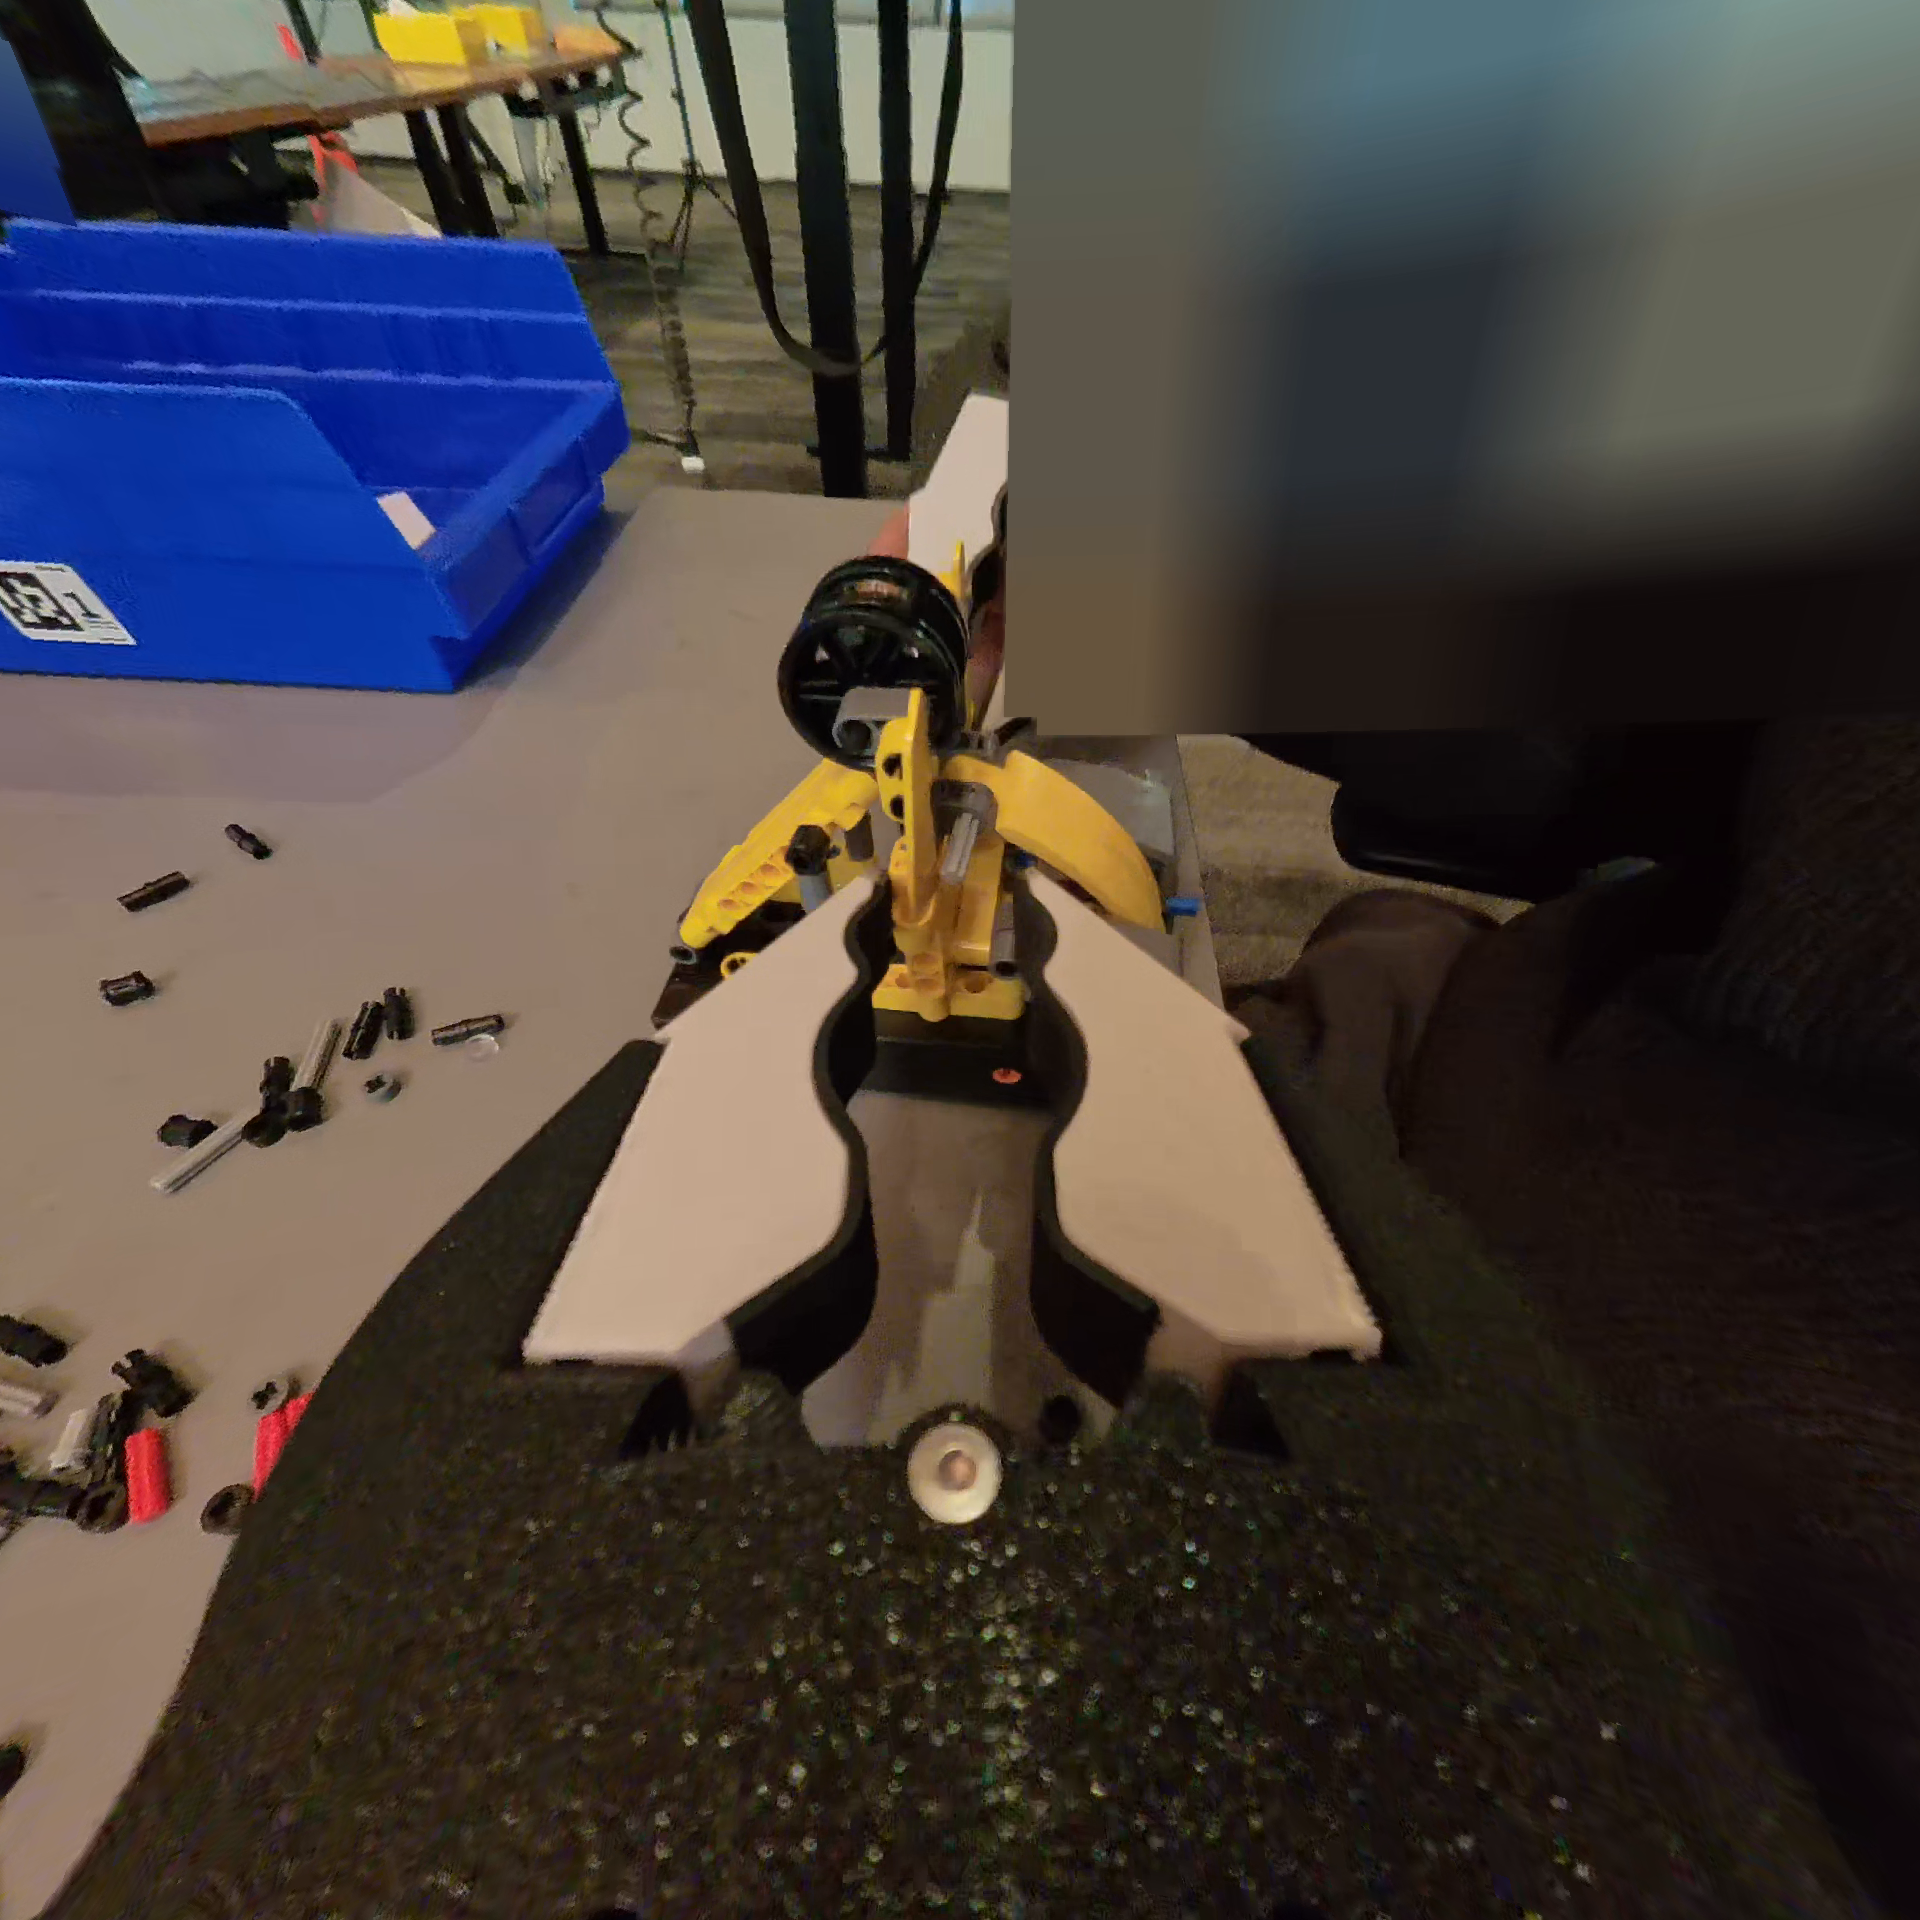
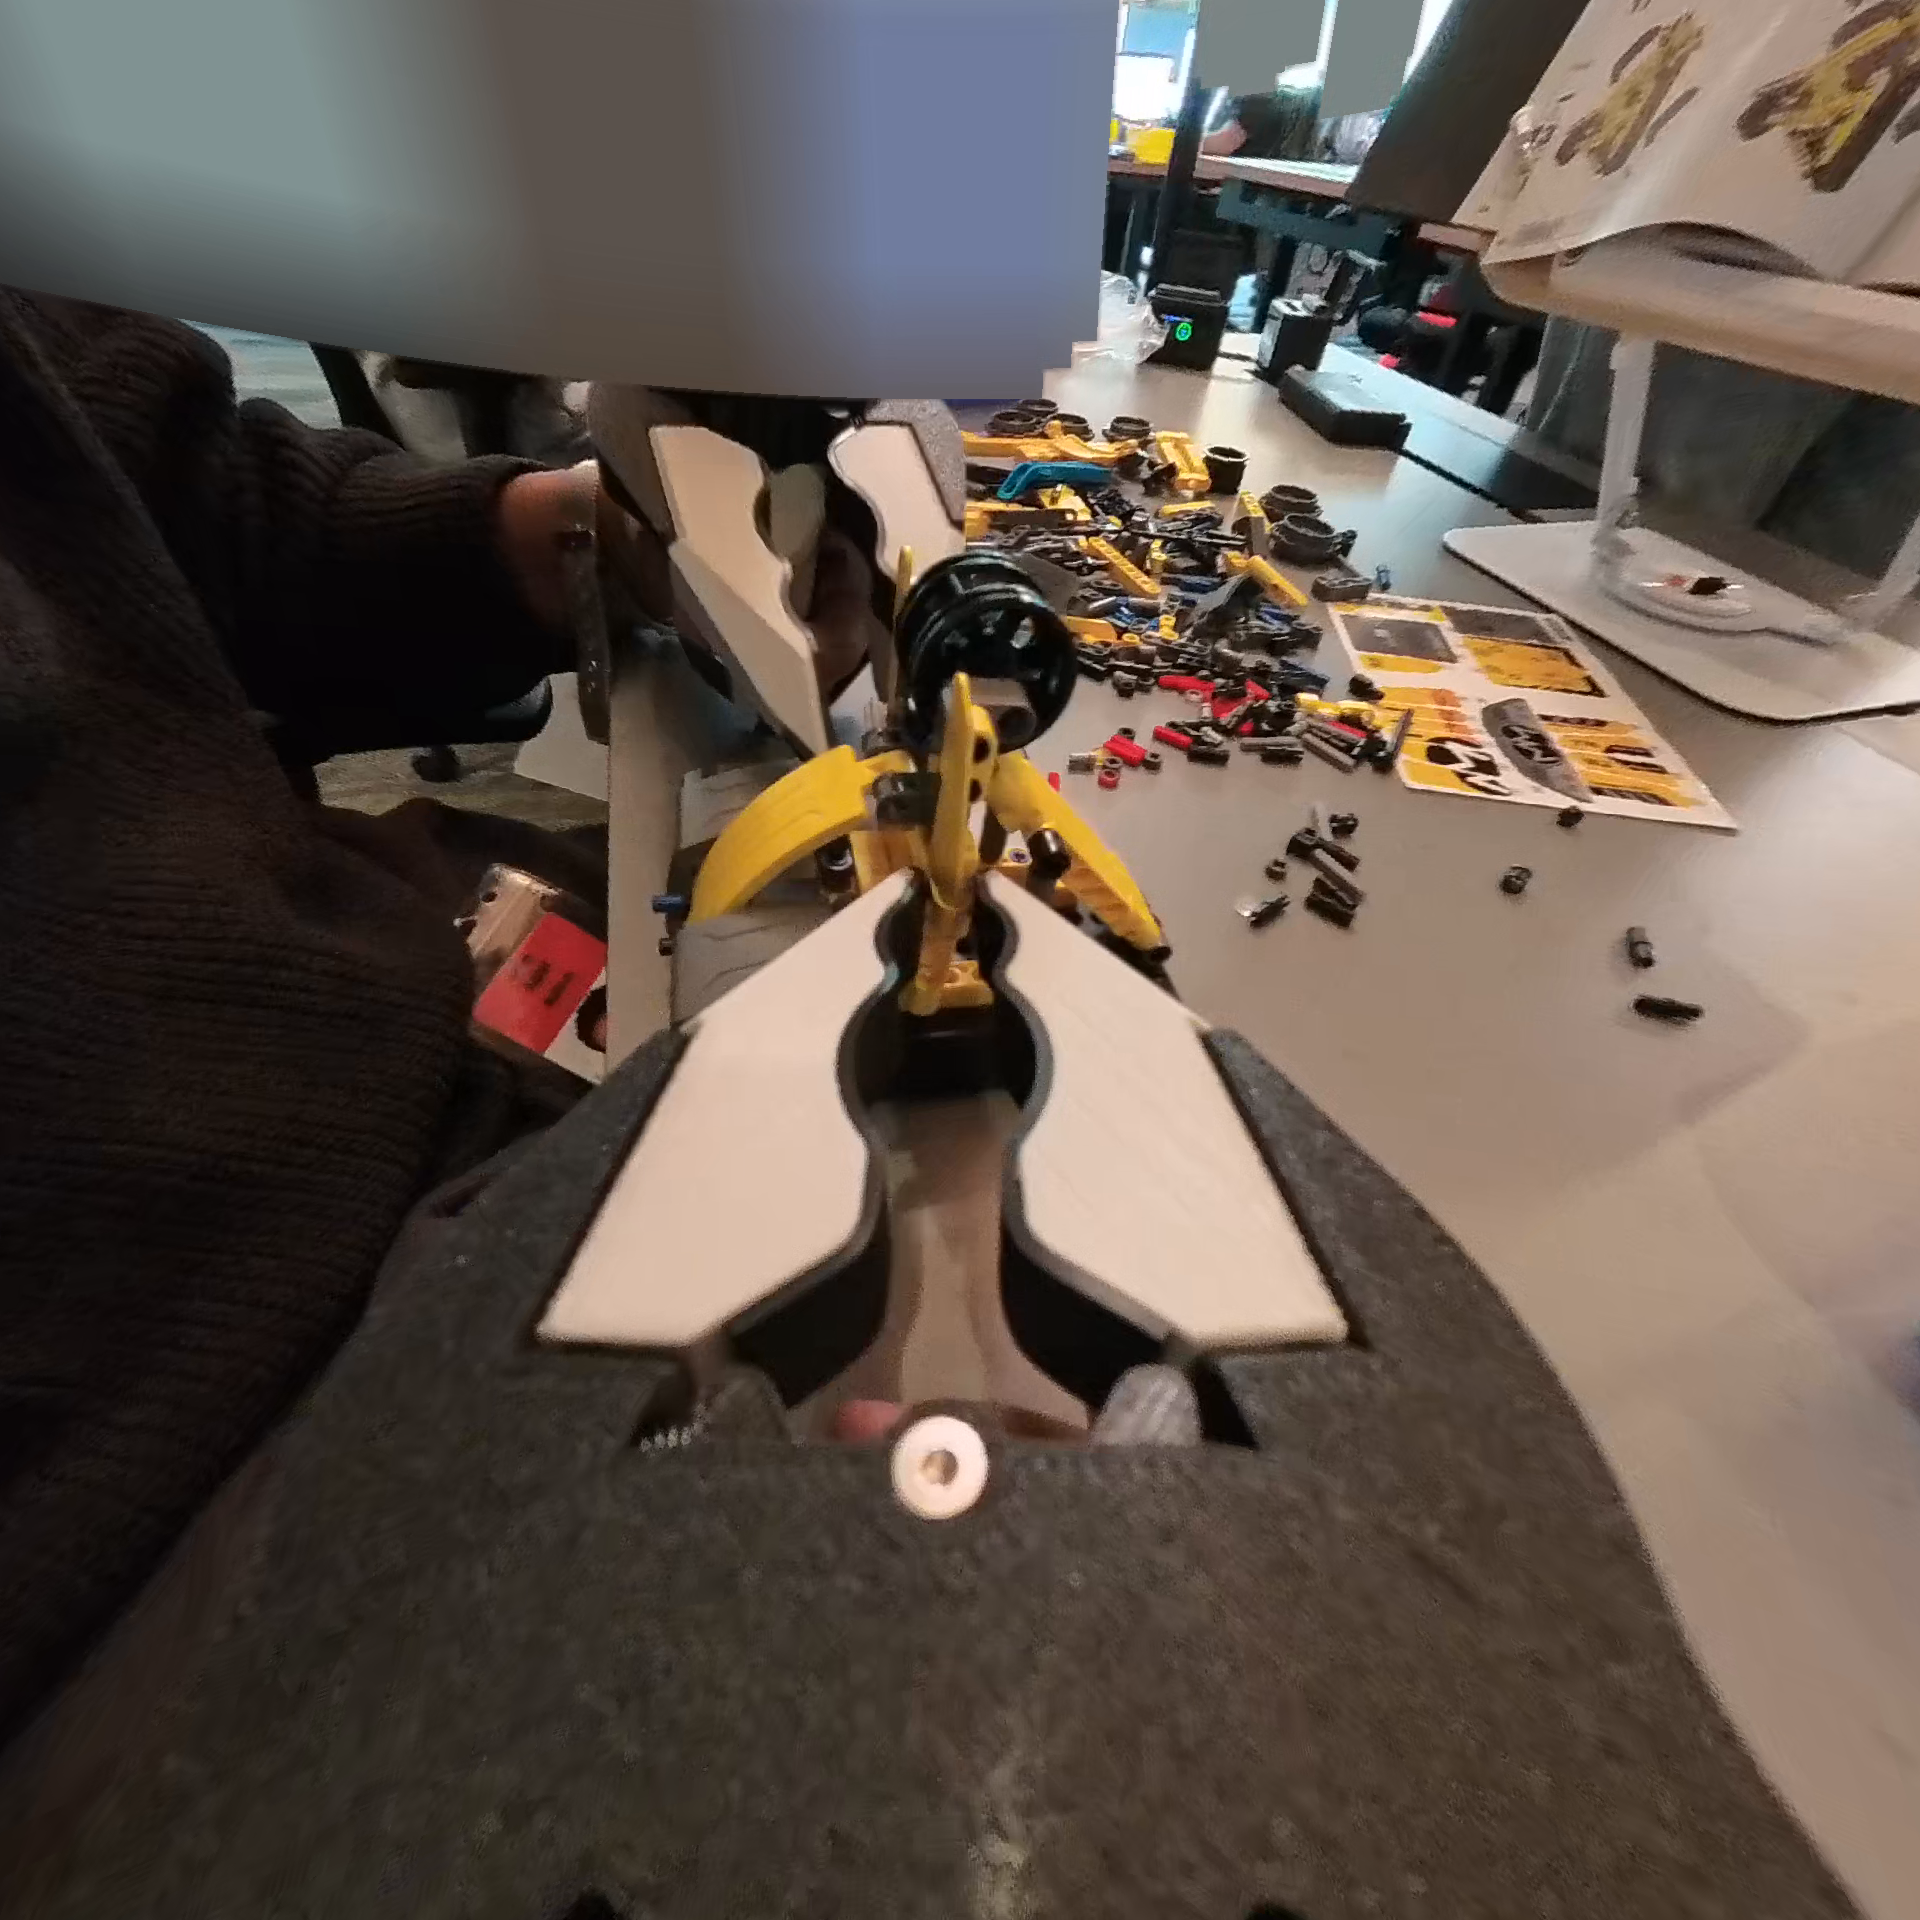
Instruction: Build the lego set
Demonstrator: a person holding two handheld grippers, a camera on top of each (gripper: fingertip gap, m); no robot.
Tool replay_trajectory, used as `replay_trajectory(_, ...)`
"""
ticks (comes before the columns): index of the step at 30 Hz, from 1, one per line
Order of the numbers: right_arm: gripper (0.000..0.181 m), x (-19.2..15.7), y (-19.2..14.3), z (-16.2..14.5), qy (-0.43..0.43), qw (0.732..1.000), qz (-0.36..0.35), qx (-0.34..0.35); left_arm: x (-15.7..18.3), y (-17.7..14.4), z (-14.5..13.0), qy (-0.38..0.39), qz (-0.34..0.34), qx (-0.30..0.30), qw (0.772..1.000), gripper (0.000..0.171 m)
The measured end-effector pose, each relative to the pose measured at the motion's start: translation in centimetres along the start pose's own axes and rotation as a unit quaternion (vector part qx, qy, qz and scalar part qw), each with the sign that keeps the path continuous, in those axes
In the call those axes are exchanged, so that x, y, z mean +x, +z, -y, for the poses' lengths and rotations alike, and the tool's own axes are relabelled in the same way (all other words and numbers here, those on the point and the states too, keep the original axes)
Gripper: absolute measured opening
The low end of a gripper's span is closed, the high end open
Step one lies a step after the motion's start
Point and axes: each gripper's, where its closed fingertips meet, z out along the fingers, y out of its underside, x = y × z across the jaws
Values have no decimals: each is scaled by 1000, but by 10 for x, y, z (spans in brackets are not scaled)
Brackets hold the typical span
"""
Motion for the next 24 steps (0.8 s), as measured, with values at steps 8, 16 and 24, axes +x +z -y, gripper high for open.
replay_trajectory(8, 8, 0, 2, 0, 45, 998, 42, 1, -3, 1, -1, -3, 9, -4, 1000, 12)
replay_trajectory(16, 9, 2, 2, 0, 36, 999, 26, 0, -2, 1, -1, 9, 17, -4, 1000, 14)
replay_trajectory(24, 11, 18, 4, 0, 3, 999, -44, -4, -2, 2, -1, 22, 28, -6, 999, 14)
